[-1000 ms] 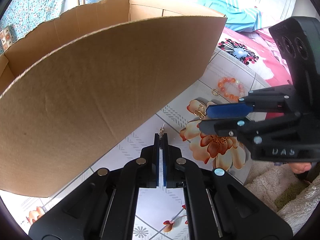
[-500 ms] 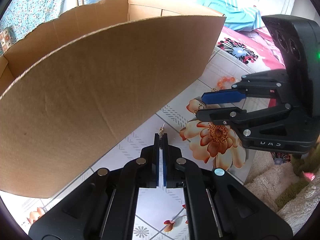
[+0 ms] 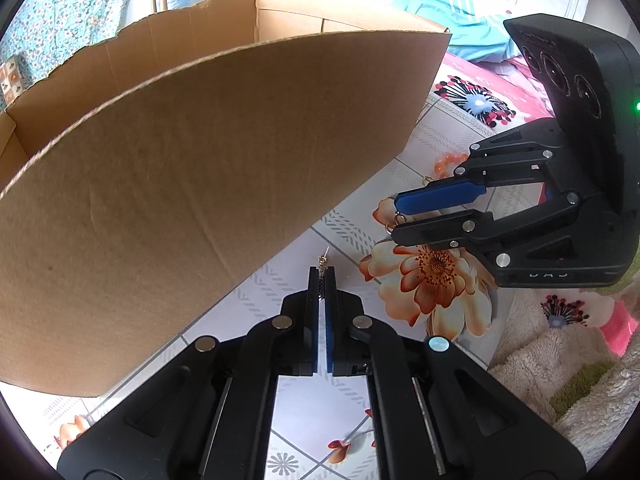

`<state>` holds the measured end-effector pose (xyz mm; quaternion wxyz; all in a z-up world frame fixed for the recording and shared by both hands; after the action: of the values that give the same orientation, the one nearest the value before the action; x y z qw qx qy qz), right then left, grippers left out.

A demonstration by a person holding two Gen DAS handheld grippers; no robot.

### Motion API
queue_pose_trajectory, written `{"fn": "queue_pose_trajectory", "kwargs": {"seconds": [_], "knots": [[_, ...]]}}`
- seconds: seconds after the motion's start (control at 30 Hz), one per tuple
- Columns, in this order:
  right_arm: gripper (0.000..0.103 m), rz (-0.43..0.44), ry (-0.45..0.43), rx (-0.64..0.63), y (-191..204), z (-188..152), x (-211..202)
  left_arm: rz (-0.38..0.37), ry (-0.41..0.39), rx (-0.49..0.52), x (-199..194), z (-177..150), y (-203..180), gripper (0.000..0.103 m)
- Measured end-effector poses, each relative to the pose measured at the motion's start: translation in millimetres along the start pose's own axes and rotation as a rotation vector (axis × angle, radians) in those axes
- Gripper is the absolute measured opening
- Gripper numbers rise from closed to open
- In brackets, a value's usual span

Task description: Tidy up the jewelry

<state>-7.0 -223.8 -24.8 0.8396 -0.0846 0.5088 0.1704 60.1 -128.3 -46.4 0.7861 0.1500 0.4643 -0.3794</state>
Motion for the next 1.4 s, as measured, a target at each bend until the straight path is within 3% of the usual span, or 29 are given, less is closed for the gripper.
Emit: {"fn": "queue_pose_trajectory", "kwargs": {"seconds": [0.03,0.1,0.3,0.47,0.6,0.83,1.07,1.13,1.27,1.4], "knots": [[0.019,0.005,-0.003,0.007,-0.9,-0.8,-0.6,0.000,0.000,0.000,0.2,0.2,0.0,0.002],[0.005,0.023,-0.005,0.020,-4.3,-7.4,-4.4,0.000,0.000,0.000,0.1,0.2,-0.1,0.002],[0.005,0.022,0.000,0.040,-7.5,-12.3,-13.1,0.001,0.000,0.004,0.4,0.4,0.0,0.002],[0.011,0.015,-0.010,0.059,-13.0,-12.2,-21.7,0.004,0.000,0.003,0.6,1.2,0.3,0.002],[0.012,-0.033,-0.009,0.113,-15.5,-14.1,-21.4,0.003,0.000,0.002,0.5,2.0,1.2,0.002],[0.012,-0.071,0.003,0.117,11.1,-20.4,-15.8,0.004,0.002,0.009,0.1,2.2,1.8,0.002],[0.012,-0.033,0.009,0.151,24.8,-26.9,-16.8,0.004,0.001,0.004,0.1,2.2,2.5,0.002],[0.014,-0.030,0.006,0.162,25.6,-28.1,-18.2,0.003,0.000,0.004,-0.4,2.1,3.2,0.002],[0.033,-0.030,-0.027,0.199,18.1,-30.2,-22.0,0.005,0.001,0.007,-0.6,1.0,2.1,0.002],[0.034,-0.045,-0.020,0.182,17.4,-31.1,-13.8,0.003,-0.001,0.005,-0.9,0.6,2.3,0.002]]}}
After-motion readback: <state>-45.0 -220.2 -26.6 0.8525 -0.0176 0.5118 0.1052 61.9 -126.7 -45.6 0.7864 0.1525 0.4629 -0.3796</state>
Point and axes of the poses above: each gripper's, at about its wrist camera, not at the fingertips, and x roughly the way its jaws point, y to its left, z to its top, the point moved 2 cm from there along x, roughly the way its jaws point, and after that the axes turned 4 degrees about y, right-handed, at the moved point
